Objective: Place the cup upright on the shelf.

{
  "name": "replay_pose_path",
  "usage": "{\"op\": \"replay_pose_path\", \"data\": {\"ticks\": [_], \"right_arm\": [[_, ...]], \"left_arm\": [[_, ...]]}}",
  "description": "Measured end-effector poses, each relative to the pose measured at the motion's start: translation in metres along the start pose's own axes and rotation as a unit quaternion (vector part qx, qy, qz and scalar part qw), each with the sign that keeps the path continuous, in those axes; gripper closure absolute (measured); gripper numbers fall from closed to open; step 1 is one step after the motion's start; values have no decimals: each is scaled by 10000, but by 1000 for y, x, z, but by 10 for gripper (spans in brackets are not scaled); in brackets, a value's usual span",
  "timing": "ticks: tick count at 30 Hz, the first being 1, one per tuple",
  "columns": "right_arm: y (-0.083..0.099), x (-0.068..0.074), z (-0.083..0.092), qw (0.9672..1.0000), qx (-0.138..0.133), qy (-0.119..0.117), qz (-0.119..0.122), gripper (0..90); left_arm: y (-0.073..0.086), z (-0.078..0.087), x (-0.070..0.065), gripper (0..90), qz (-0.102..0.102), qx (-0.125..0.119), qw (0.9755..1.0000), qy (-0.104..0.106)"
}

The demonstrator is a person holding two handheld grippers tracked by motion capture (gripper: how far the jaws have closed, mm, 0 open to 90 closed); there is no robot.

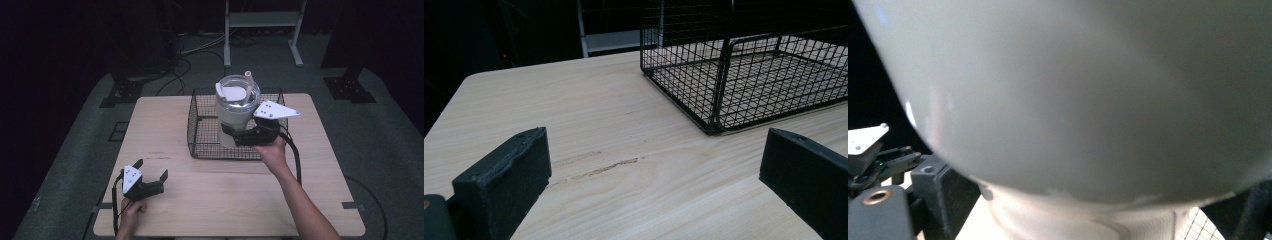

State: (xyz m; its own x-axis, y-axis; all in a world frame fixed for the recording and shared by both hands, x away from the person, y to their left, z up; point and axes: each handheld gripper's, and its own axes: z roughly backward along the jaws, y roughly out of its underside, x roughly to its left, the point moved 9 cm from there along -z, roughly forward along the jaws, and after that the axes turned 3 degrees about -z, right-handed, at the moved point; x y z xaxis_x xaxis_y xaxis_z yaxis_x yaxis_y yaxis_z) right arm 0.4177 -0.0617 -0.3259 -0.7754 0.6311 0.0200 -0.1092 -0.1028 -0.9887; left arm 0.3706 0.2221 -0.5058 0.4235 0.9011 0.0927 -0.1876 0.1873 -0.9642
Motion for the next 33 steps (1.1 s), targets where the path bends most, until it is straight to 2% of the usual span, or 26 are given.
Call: {"op": "replay_pose_path", "data": {"ticks": [13, 20, 23, 28, 33], "right_arm": [[-4, -31, -40, 9996, 249, 162, 23, 89], [5, -50, -61, 9991, 341, 185, -165, 88], [10, -59, -71, 9986, 359, 141, -361, 87], [15, -67, -81, 9982, 493, 201, -275, 87], [20, -75, -95, 9974, 632, 174, -306, 87]], "left_arm": [[0, 0, 0, 0, 31, -12, 10000, 3], [0, 0, 1, 0, 32, 1, 10000, -10], [0, 0, 1, 0, 42, -2, 10000, -7], [0, 0, 1, 0, 27, -10, 10000, 3], [0, 0, 0, 0, 17, -22, 10000, 14]]}}
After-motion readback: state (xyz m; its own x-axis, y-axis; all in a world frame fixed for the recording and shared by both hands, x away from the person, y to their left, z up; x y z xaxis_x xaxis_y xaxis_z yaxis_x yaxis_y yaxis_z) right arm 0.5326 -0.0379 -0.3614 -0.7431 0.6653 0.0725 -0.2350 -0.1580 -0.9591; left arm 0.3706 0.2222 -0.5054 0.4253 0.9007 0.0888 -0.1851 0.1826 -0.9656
